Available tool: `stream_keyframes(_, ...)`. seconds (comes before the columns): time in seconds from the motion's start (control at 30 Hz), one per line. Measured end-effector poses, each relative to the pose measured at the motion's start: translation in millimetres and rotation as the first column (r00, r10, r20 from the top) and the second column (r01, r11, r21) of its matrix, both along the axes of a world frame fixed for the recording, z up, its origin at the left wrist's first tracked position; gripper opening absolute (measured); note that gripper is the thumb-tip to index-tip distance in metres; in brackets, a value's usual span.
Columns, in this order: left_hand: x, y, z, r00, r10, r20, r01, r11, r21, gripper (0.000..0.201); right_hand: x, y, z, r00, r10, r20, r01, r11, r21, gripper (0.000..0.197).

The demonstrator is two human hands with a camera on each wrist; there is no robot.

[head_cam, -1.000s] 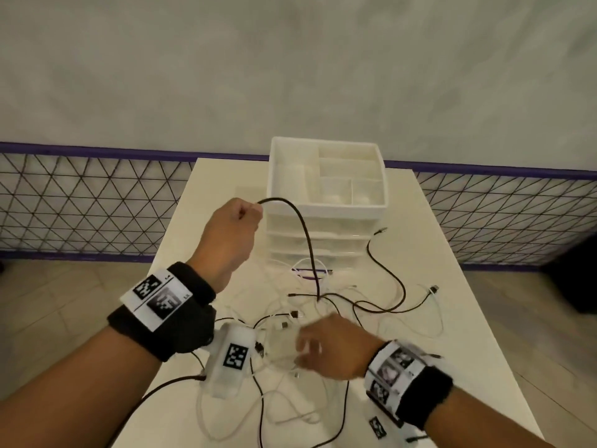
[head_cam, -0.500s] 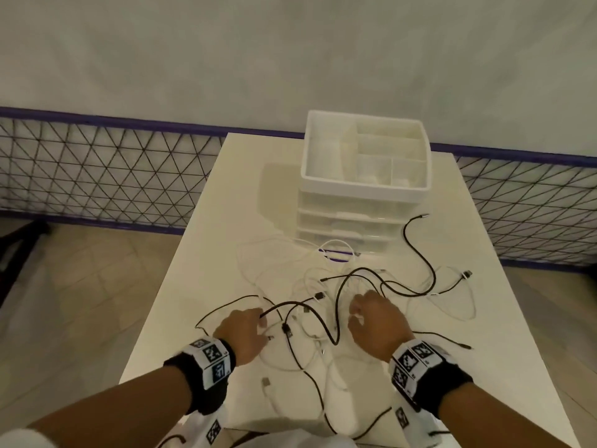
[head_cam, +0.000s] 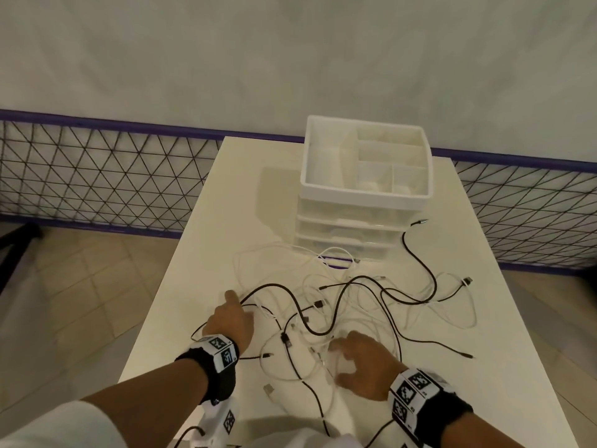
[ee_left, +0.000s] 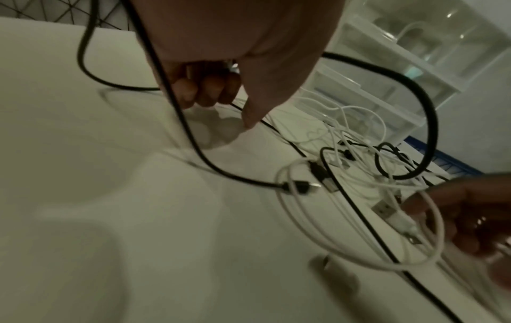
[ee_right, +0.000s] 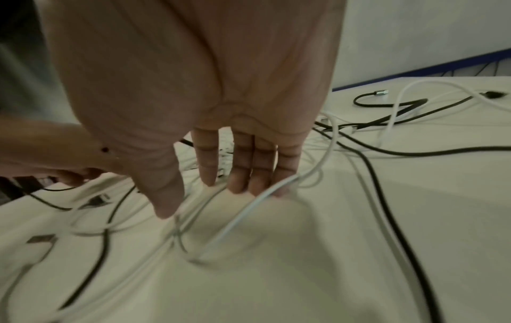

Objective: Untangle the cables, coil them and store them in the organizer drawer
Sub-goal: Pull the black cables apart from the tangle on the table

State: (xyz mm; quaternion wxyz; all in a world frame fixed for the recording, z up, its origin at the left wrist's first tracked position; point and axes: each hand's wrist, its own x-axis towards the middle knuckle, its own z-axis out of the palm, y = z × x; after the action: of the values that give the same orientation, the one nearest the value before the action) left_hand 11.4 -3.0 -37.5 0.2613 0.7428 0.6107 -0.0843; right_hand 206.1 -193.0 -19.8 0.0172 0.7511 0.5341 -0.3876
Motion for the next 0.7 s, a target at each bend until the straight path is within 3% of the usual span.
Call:
stream_keyframes(0.07, -1.3, 5.0, -0.3, 0.998, -0.044, -0.053, 0.043, 0.999, -0.013, 0.033, 9.7, 5.9, -2.6, 0.996, -0.027, 0.084, 0.024, 0.999, 0.039, 0.058)
stream_keyframes(0.2, 4.7, 14.5, 11.5, 0.979, -0.163, -0.121, 0.149, 0.982, -0.117, 0.033, 31.6, 21.5, -0.4, 0.974, -0.159, 0.162, 0.145, 0.985, 0.097, 0.057)
stream_keyframes(0.3, 15.5, 31.7, 50.5, 0.986, -0.127, 0.109, 0.156, 0.935, -0.317, 0.023, 44.4, 33.8, 15.7, 0.949, -0.294, 0.110, 0.282, 0.953, 0.113, 0.031)
stream_keyframes(0.37, 23.5, 42.4, 90.5, 0.947, 0.009, 0.321, 0.129, 0.905, -0.405, 0.015, 47.1, 42.8, 37.9, 0.947, -0.304, 0.105, 0.285, 0.945, 0.162, 0.010)
stream_keyframes(0.4, 28.1, 45.7, 111.7, 0.910, 0.082, 0.406, 0.111, 0.896, -0.429, 0.015, 46.4, 46.6, 52.0, 0.955, -0.289, 0.061, 0.274, 0.944, 0.183, 0.016)
stream_keyframes(0.47, 39.5, 44.7, 146.9, 0.805, 0.238, 0.544, 0.081, 0.864, -0.497, 0.019, 35.5, 56.2, 83.8, 0.954, -0.229, -0.194, 0.264, 0.947, 0.182, 0.021)
stream_keyframes(0.5, 45.6, 40.6, 159.0, 0.743, 0.313, 0.592, 0.083, 0.834, -0.546, 0.021, 26.2, 60.8, 100.9, 0.911, -0.195, -0.363, 0.275, 0.943, 0.185, 0.016)
stream_keyframes(0.57, 58.4, 27.9, 174.0, 0.631, 0.415, 0.655, 0.128, 0.777, -0.616, 0.021, 4.7, 73.1, 132.1, 0.758, -0.161, -0.632, 0.371, 0.904, 0.214, 0.010)
stream_keyframes(0.63, 69.8, 14.9, 180.7, 0.567, 0.416, 0.711, 0.202, 0.767, -0.609, 0.021, -11.1, 87.3, 150.1, 0.597, -0.147, -0.789, 0.500, 0.837, 0.223, 0.030)
stream_keyframes(0.7, 74.6, 8.6, 185.4, 0.553, 0.372, 0.746, 0.236, 0.789, -0.568, 0.022, -20.1, 97.3, 158.3, 0.498, -0.159, -0.852, 0.592, 0.781, 0.200, 0.041)
